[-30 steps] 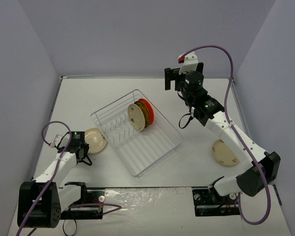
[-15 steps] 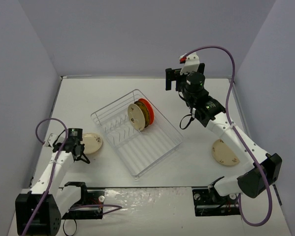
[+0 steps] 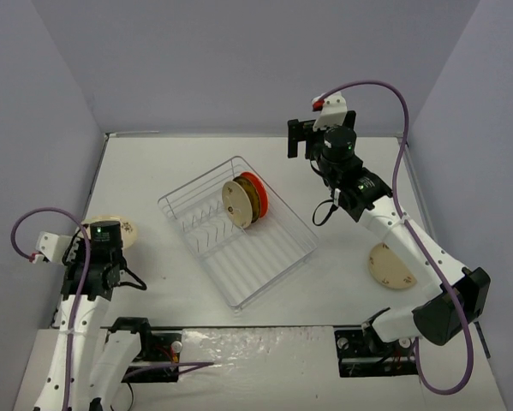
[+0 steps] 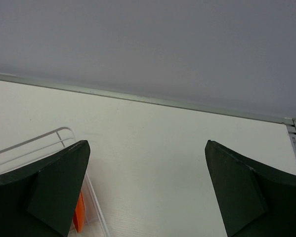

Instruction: Load the plates into the dish rack

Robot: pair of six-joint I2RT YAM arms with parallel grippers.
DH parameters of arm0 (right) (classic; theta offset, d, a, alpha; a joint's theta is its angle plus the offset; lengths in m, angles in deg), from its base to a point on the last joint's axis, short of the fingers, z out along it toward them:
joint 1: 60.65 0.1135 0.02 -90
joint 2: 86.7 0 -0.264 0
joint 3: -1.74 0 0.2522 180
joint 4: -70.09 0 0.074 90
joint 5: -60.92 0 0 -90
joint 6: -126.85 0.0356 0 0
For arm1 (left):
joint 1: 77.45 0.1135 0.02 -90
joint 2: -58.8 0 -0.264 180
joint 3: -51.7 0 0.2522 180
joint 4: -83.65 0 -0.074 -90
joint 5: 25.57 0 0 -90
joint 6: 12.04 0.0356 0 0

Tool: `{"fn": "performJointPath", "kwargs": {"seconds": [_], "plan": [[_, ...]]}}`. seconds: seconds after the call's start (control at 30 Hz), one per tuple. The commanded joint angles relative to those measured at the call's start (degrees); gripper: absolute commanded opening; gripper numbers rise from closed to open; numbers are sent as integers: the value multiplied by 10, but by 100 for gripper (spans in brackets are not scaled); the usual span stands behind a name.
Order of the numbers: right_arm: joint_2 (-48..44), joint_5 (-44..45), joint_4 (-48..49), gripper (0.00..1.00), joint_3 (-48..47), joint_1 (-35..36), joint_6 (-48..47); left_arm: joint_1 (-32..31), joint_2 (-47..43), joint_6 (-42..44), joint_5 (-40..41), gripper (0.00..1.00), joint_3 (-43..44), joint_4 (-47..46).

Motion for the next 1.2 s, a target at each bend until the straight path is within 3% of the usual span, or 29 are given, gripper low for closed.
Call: {"fn": "performJointPath", "kwargs": {"seconds": [0.0, 0.1, 0.13, 0.23, 0.27, 0.4, 0.57, 0.67, 0.73, 0.83, 0.93, 0.97, 1.03, 1.07, 1.17], "plan": [[-18, 1, 50, 100, -5, -4, 0, 1, 1, 120, 40, 0, 71, -147], [-18, 2, 51, 100, -4, -4, -3, 0, 10, 315, -90, 0, 52, -343], [-18, 1, 52, 100, -3, -5, -4, 0, 24, 340, -122, 0, 47, -437], [-19, 0, 51, 100, -4, -8, -9, -1, 74, 472, -286, 0, 92, -553], [-19, -1, 51, 100, -4, -9, -12, -2, 104, 524, -353, 0, 130, -565], [-22, -7, 52, 100, -3, -18, -21, -32, 194, 662, -475, 0, 228, -570], [-23, 8, 36, 100, -10, -27, -24, -92, 226, 938, -678, 0, 231, -632], [-25, 13, 32, 99, -16, -29, -23, -102, 265, 1066, -829, 0, 291, -527], [-29, 18, 24, 99, -19, -30, -16, -103, 292, 1117, -875, 0, 328, -449], [-34, 16, 16, 99, -24, -31, -15, -103, 345, 1261, -986, 0, 412, -335], [-39, 19, 8, 99, -33, -31, -12, -106, 397, 1454, -1048, 0, 484, -107], [-40, 19, 7, 99, -34, -31, -11, -106, 398, 1516, -1052, 0, 501, -52], [-41, 14, 4, 99, -37, -31, -8, -111, 433, 1745, -1035, 0, 537, 90], [-41, 12, 3, 99, -38, -31, -7, -115, 448, 1810, -1019, 0, 550, 154], [-36, 12, 2, 98, -42, -31, 2, -129, 472, 1890, -991, 0, 559, 211]]}}
